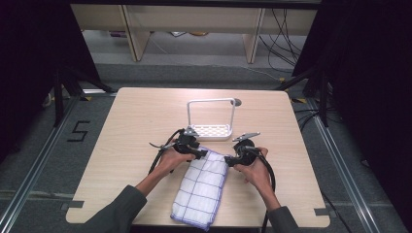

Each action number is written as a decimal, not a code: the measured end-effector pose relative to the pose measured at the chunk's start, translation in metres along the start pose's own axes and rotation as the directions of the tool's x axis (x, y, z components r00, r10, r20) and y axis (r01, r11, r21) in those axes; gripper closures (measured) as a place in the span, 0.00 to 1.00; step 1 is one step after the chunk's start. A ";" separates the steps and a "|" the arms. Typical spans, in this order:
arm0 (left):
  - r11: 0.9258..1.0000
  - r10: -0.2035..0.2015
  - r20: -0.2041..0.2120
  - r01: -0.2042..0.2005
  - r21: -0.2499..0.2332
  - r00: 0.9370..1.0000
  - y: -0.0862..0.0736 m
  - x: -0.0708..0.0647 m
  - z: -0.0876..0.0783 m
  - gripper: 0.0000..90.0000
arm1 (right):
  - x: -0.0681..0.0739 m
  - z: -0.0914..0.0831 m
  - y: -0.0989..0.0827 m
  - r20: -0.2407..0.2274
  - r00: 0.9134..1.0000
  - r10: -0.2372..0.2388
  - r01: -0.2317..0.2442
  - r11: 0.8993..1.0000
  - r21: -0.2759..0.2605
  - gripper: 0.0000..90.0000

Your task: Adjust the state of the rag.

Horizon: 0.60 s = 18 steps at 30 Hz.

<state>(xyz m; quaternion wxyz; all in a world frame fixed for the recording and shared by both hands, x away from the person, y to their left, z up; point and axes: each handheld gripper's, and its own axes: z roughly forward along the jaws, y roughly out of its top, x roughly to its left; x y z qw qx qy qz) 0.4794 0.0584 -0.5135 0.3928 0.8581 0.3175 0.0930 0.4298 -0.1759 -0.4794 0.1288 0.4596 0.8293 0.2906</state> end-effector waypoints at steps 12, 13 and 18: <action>0.997 0.068 0.020 -0.067 -0.034 0.998 0.002 -0.009 -0.011 0.93 | -0.001 0.000 0.000 -0.005 1.000 0.024 -0.024 1.000 -0.002 0.45; 0.997 0.066 0.016 -0.065 -0.042 0.998 0.002 -0.010 -0.013 0.93 | 0.000 0.001 0.001 -0.007 1.000 0.016 -0.016 1.000 0.001 0.45; 0.995 0.079 0.015 -0.078 -0.063 0.997 0.000 -0.007 -0.025 0.94 | 0.004 0.006 0.004 -0.021 1.000 0.016 -0.016 1.000 -0.006 0.44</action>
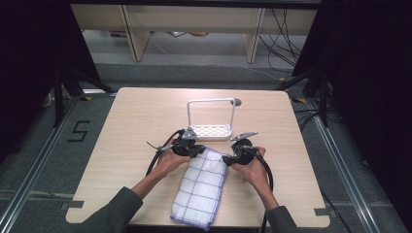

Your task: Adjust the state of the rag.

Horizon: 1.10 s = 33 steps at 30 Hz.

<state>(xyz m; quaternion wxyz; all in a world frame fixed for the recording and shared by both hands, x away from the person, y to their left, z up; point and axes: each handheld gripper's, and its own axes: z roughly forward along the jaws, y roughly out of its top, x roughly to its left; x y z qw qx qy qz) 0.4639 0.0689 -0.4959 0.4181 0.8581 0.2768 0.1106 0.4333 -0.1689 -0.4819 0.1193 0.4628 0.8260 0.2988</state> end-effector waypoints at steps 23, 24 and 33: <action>0.998 -0.058 0.009 0.058 -0.032 0.998 -0.009 0.007 -0.005 0.93 | 0.021 0.026 0.006 -0.069 0.993 -0.092 0.094 0.995 0.019 0.88; 0.997 -0.063 0.015 0.063 -0.036 0.998 -0.008 0.007 -0.006 0.93 | 0.022 0.024 0.006 -0.077 0.993 -0.094 0.095 0.995 0.014 0.89; 0.994 -0.083 0.028 0.085 -0.073 0.996 -0.006 0.008 -0.019 0.93 | 0.019 0.006 0.011 -0.124 0.987 -0.105 0.097 0.993 -0.068 0.91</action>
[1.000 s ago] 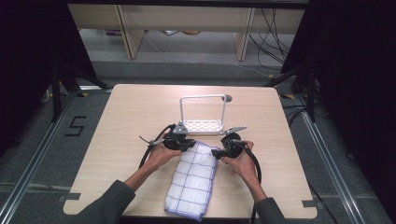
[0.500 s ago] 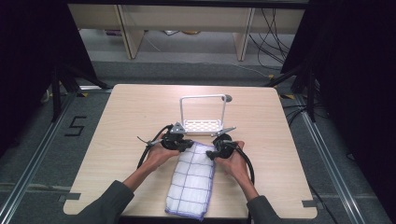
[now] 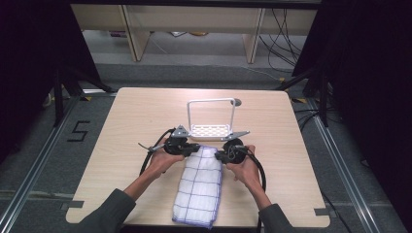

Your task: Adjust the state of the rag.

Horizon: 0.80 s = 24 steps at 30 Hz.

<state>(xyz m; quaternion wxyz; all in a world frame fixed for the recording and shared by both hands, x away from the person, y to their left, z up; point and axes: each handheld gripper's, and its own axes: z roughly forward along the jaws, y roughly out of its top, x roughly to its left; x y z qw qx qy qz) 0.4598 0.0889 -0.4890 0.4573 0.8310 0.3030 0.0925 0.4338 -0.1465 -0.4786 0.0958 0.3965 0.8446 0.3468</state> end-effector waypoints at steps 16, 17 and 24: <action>0.998 -0.011 0.011 0.012 -0.062 1.000 0.016 -0.012 -0.049 0.93 | 0.017 -0.038 0.018 -0.050 0.998 -0.044 0.038 0.994 -0.101 0.91; 0.998 -0.012 0.016 0.013 -0.064 1.000 0.017 -0.013 -0.051 0.94 | 0.021 -0.041 0.020 -0.064 0.997 -0.037 0.029 0.992 -0.122 0.91; 0.996 -0.007 0.039 0.010 -0.090 0.999 0.024 -0.017 -0.062 0.94 | 0.022 -0.051 0.022 -0.060 0.997 -0.048 0.040 0.990 -0.134 0.91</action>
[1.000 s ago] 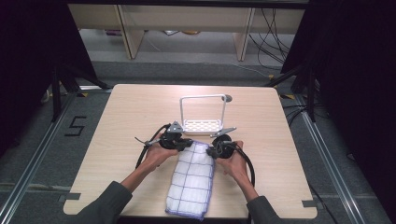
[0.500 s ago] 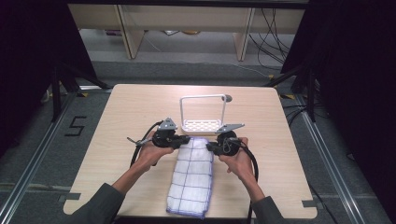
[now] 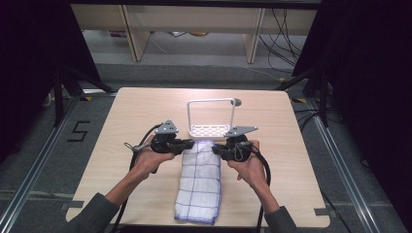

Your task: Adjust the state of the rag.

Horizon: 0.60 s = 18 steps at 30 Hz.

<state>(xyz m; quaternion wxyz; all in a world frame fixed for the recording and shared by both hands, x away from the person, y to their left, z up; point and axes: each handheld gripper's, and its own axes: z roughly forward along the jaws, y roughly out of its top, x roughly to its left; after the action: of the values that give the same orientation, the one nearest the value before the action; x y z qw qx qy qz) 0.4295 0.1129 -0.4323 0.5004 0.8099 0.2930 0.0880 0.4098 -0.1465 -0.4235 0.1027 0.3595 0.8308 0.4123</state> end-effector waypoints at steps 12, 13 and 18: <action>1.000 0.004 0.007 -0.004 -0.012 1.000 0.012 -0.006 -0.013 0.94 | 0.006 -0.014 0.006 -0.008 1.000 -0.011 0.010 0.999 -0.042 0.91; 1.000 -0.007 0.014 0.008 -0.020 1.000 0.013 -0.006 -0.013 0.94 | 0.006 -0.016 0.007 -0.016 1.000 -0.008 0.008 0.999 -0.047 0.91; 1.000 -0.003 0.016 0.003 -0.019 1.000 0.016 -0.006 -0.015 0.94 | 0.008 -0.020 0.009 -0.019 1.000 -0.009 0.008 0.998 -0.059 0.92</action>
<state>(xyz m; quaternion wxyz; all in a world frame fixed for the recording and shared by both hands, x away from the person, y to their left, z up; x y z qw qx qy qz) 0.4239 0.1154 -0.4101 0.5105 0.8055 0.2892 0.0834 0.3996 -0.1500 -0.4032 0.1069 0.3489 0.8208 0.4395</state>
